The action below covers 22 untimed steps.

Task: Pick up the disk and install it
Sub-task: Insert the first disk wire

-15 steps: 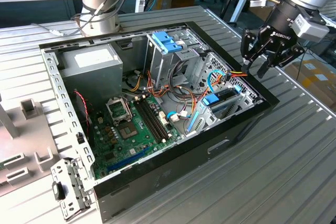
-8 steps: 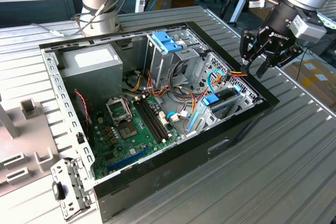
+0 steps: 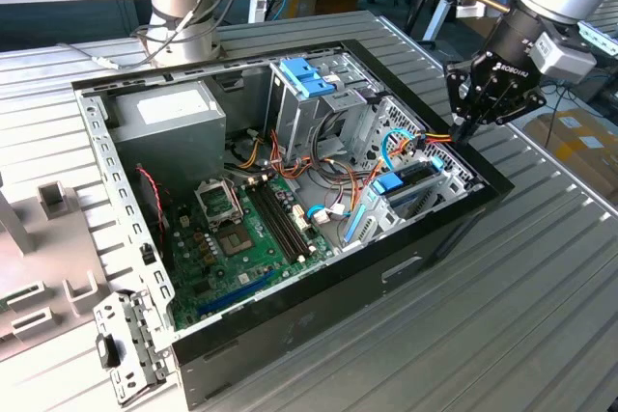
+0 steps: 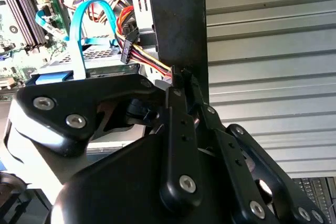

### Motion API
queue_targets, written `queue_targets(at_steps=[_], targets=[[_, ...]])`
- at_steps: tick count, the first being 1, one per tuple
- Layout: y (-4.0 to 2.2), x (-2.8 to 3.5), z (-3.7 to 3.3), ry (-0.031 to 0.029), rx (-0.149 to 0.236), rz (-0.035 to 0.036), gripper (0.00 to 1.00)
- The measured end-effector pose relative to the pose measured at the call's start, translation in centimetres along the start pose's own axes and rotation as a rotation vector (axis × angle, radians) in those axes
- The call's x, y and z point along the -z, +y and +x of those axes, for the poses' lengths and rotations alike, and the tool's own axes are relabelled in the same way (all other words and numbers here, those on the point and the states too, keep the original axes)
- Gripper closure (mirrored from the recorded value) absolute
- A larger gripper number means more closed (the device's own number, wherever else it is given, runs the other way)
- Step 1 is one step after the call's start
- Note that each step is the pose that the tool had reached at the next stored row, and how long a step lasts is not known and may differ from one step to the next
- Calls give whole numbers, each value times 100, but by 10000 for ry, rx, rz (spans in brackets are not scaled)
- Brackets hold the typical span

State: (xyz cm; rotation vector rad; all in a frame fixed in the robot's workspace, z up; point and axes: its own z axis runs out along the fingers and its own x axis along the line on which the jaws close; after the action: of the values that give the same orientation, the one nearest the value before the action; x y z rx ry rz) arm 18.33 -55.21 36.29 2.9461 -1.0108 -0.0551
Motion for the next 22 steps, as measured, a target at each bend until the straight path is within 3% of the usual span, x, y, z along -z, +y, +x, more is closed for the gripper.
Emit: queue_targets(at_steps=[7,11,12,14,15,22], targets=[[0,4,0,-8,0,8,82],[-4,45,-14,-57,4,71,82],[-7,47,-27,-86,6,110,82],[23,44,-76,-214,14,274,83],[35,42,-92,-242,16,310,83],[109,40,-112,-266,19,341,83]])
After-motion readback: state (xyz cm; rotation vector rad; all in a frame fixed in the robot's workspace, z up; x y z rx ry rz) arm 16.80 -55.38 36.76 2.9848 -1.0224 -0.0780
